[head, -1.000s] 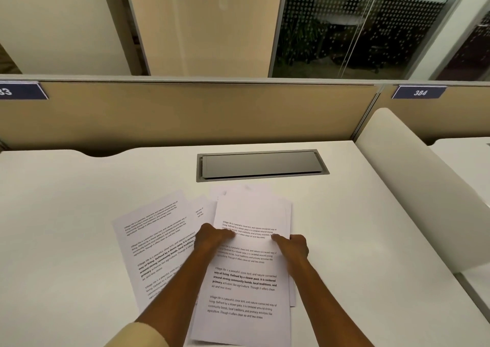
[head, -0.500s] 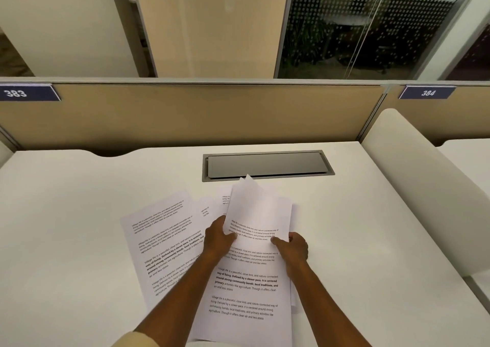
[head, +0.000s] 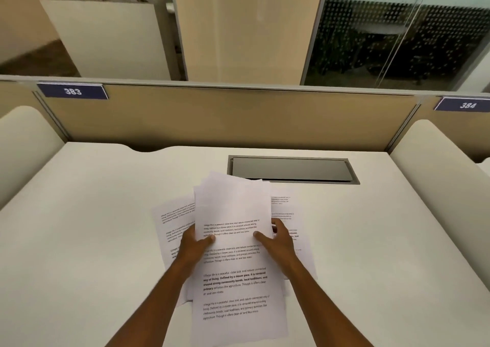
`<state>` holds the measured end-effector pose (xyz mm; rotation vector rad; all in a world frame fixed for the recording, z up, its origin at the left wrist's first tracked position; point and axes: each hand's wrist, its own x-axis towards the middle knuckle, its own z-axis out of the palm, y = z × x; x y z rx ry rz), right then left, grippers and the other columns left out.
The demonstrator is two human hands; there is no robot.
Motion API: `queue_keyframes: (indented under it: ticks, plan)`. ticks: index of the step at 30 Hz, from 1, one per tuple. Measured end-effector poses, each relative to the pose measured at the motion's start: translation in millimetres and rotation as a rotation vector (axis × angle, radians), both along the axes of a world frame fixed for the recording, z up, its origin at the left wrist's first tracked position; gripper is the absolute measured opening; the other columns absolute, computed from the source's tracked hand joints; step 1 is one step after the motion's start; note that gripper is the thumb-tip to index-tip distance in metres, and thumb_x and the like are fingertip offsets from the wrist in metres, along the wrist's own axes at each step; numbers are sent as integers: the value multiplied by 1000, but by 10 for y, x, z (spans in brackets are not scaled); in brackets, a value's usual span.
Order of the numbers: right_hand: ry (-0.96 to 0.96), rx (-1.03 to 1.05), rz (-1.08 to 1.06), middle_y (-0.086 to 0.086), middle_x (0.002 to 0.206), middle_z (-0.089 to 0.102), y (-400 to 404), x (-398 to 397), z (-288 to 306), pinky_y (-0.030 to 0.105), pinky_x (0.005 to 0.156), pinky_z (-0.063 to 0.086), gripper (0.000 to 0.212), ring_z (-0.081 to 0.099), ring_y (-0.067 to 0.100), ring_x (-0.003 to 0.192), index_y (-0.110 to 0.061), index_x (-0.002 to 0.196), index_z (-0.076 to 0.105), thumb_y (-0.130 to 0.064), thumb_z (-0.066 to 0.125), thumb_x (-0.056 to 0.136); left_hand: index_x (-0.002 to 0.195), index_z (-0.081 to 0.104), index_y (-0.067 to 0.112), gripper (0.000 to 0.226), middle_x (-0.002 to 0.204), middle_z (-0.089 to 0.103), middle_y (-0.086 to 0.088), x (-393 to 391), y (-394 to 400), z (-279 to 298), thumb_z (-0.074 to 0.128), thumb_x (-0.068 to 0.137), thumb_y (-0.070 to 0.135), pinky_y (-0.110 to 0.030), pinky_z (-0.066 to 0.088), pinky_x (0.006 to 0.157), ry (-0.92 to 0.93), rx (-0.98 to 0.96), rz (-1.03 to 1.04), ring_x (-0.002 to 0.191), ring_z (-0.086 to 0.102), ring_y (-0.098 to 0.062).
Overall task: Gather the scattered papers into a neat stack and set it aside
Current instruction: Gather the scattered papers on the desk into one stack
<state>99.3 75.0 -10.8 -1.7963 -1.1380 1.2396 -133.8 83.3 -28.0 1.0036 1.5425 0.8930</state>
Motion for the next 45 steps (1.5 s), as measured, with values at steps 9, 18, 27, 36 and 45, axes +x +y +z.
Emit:
queue_keyframes:
  ticks: [9,18,27,36,45]
  plan:
    - [-427,-96,367,2,160,22,132,-543,-136,50,117,22,60,20,29,147,-43,134,51,-57,69,78,115,66,12,36,115,64,-15,-496,-248,-141,73,80,20,-49,52,90,513,-66,248,108,60,-37]
    - [-541,-40,296,7,152,32,147,-634,-226,41,111,32,60,29,30,139,-35,136,53,-55,65,81,100,67,14,25,110,60,-20,-499,-242,-151,65,76,20,-45,56,87,460,-161,360,94,61,-36]
    - [-558,0,362,7,146,36,113,-659,-266,34,111,33,60,35,26,134,-27,139,49,-46,64,85,90,63,8,9,91,68,-8,-164,-196,48,66,81,10,-33,53,73,255,-109,359,85,65,-30]
    - [-324,-17,213,12,137,48,211,-467,-251,32,102,45,59,56,24,116,-18,138,49,-29,71,84,97,59,20,28,104,70,-7,-273,-102,64,78,75,16,-49,57,86,40,-158,239,93,68,-31]
    - [-348,30,-92,14,130,49,194,-25,-285,28,91,47,44,58,26,104,-11,128,57,-13,68,86,112,39,9,59,106,58,-10,-51,23,41,83,73,15,-37,53,77,31,-206,260,92,62,-29]
